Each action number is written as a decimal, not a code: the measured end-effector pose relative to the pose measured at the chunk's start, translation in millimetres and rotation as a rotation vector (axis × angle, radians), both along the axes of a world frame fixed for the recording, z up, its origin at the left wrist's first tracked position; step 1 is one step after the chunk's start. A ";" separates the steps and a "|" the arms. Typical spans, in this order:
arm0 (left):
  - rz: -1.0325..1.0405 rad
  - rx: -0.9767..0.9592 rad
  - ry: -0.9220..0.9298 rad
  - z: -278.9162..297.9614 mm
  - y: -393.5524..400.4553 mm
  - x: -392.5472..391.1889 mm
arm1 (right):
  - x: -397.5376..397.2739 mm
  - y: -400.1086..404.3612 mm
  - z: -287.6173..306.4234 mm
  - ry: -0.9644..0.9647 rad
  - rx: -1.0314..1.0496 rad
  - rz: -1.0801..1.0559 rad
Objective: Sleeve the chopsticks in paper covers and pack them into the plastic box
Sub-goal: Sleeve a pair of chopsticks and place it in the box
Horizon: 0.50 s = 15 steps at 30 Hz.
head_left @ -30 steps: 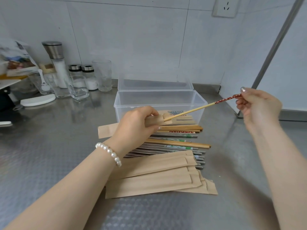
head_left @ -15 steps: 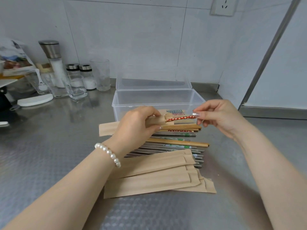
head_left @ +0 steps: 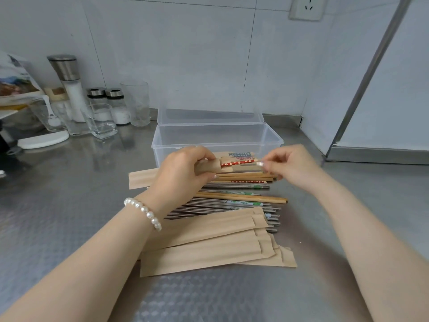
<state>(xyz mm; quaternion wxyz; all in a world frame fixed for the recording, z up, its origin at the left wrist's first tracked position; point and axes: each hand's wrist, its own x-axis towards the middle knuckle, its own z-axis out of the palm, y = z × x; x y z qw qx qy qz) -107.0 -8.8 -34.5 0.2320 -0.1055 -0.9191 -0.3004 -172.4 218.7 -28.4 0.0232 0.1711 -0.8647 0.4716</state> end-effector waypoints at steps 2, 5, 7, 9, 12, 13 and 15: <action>0.005 -0.007 -0.010 -1.2 -0.3 -0.1 | -3.6 -1.2 -8.0 0.036 0.272 0.001; 0.007 -0.021 -0.026 -1.9 0.1 0.2 | -7.1 -3.3 -14.4 0.041 0.448 0.011; 0.007 -0.026 -0.029 -1.8 0.3 0.5 | -8.2 -3.7 -15.9 0.054 0.492 0.011; 0.002 -0.030 -0.035 -1.8 0.5 0.5 | -8.6 -4.5 -16.7 0.073 0.497 -0.007; -0.006 -0.034 -0.040 -2.2 0.7 -0.4 | -7.8 -5.3 -17.3 0.096 0.504 -0.028; -0.005 -0.033 -0.040 -2.4 0.7 -0.7 | -7.5 -5.5 -17.0 0.097 0.514 -0.029; -0.004 -0.033 -0.040 -2.7 0.5 -0.9 | -7.8 -5.3 -15.7 0.080 0.529 -0.025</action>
